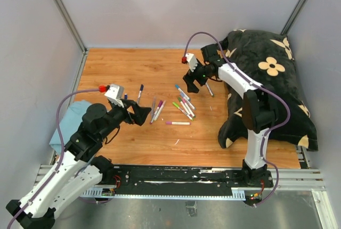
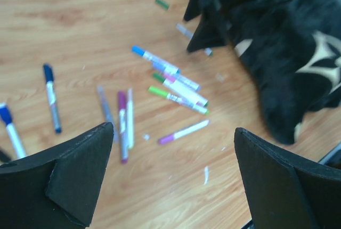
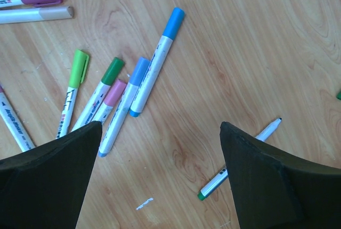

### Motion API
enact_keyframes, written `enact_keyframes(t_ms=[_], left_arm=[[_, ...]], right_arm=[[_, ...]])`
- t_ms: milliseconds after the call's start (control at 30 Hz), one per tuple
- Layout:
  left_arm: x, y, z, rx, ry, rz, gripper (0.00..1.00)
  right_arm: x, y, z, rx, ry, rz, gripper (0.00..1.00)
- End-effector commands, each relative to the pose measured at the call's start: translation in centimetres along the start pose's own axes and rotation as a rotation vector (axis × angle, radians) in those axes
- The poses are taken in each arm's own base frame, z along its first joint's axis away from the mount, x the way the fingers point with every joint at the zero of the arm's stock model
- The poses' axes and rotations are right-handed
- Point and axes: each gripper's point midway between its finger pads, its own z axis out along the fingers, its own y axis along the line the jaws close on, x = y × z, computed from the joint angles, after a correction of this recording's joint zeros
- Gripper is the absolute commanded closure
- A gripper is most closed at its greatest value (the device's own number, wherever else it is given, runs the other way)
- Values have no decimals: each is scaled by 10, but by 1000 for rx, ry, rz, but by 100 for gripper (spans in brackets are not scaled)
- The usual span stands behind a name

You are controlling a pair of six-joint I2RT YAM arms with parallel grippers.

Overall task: Open the pen caps
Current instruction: Pick up the pen from the center of the board.

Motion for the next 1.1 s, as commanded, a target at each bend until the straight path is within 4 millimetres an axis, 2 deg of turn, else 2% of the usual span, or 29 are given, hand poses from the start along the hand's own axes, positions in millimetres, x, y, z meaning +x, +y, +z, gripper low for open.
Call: enact_keyframes(t_ms=[0, 233, 433, 700, 1067], left_arm=[[35, 26, -4, -82, 120, 102, 1], [26, 32, -12, -99, 47, 95, 1], [28, 32, -11, -101, 59, 95, 0], [25, 33, -13, -106, 44, 94, 1], [25, 33, -13, -103, 42, 93, 1]], right_arm=[[2, 3, 17, 6, 52, 11, 9], [14, -4, 51, 32, 120, 116, 33], [22, -5, 63, 28, 143, 167, 55], [23, 9, 70, -49, 133, 213, 60], [32, 13, 77, -67, 159, 224, 68]])
